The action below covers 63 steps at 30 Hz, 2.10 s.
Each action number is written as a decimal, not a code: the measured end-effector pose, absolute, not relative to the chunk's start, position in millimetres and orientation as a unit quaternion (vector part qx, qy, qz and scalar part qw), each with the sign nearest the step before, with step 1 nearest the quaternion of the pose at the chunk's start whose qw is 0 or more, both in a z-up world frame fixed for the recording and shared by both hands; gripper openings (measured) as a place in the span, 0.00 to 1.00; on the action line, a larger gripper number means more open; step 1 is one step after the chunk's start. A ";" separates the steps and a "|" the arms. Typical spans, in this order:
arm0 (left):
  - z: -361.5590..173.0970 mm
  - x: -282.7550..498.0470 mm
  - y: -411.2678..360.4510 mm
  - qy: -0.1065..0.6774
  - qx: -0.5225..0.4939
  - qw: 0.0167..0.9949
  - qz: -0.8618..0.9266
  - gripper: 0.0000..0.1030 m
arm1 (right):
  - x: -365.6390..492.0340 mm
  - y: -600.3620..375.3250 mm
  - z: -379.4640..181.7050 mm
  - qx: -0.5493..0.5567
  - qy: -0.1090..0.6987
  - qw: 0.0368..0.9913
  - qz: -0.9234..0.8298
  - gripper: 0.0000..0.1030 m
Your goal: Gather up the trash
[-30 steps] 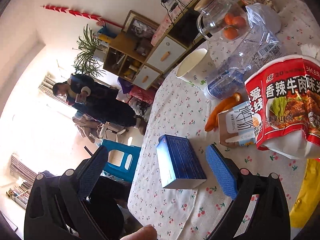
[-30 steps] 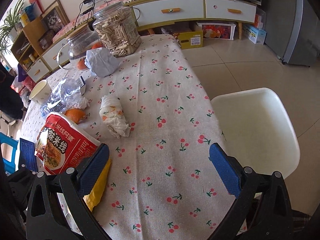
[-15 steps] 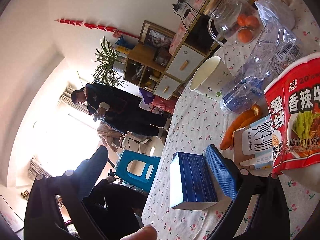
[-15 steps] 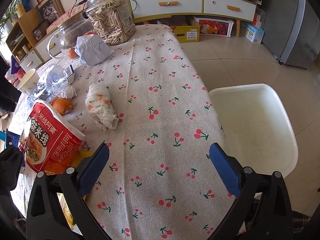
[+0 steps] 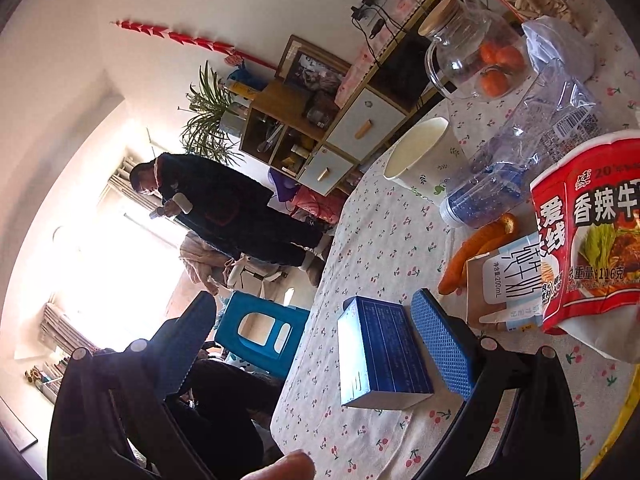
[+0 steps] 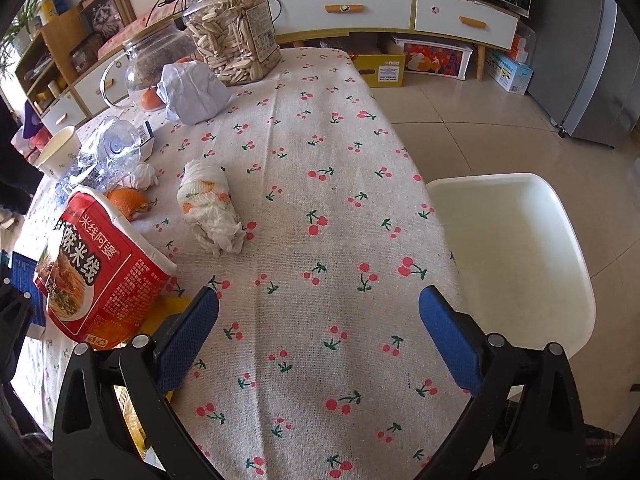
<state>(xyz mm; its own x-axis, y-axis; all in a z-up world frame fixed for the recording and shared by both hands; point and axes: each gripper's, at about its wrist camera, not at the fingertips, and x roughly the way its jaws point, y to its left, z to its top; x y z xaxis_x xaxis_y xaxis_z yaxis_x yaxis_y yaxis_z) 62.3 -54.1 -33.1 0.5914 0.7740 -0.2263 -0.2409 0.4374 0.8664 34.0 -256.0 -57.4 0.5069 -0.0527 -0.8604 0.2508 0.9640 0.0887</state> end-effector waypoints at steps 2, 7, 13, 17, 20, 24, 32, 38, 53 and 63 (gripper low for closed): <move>-32.5 60.6 -51.0 0.329 0.412 0.788 0.319 0.93 | 33.4 -255.2 -57.6 0.094 0.487 0.864 -0.091 0.93; -31.1 52.3 -48.1 0.335 0.408 0.787 0.318 0.93 | 27.9 -251.8 -55.2 0.076 0.479 0.870 -0.092 0.93; -29.2 45.8 -33.2 0.386 0.373 0.787 0.304 0.93 | 20.5 -245.8 -48.0 0.055 0.462 0.880 -0.093 0.93; -29.0 42.0 -27.7 0.394 0.366 0.785 0.307 0.93 | 17.2 -242.1 -46.7 0.048 0.457 0.883 -0.093 0.93; -33.5 42.8 -25.5 0.397 0.370 0.780 0.311 0.93 | 16.3 -238.4 -47.3 0.036 0.452 0.886 -0.097 0.93; -38.4 44.4 -27.9 0.394 0.379 0.776 0.315 0.93 | 16.5 -237.2 -46.6 0.029 0.447 0.888 -0.103 0.93; -36.9 42.7 -34.0 0.391 0.377 0.782 0.307 0.93 | 17.0 -237.1 -49.4 0.036 0.451 0.886 -0.101 0.93; -36.2 41.9 -34.5 0.391 0.377 0.782 0.305 0.93 | 15.9 -236.6 -48.8 0.035 0.450 0.887 -0.102 0.93; -36.4 41.5 -35.9 0.394 0.378 0.782 0.301 0.93 | 15.7 -238.4 -51.0 0.040 0.456 0.883 -0.102 0.93; -41.8 43.7 -37.5 0.400 0.384 0.777 0.297 0.93 | 14.5 -234.9 -46.5 0.045 0.453 0.886 -0.089 0.93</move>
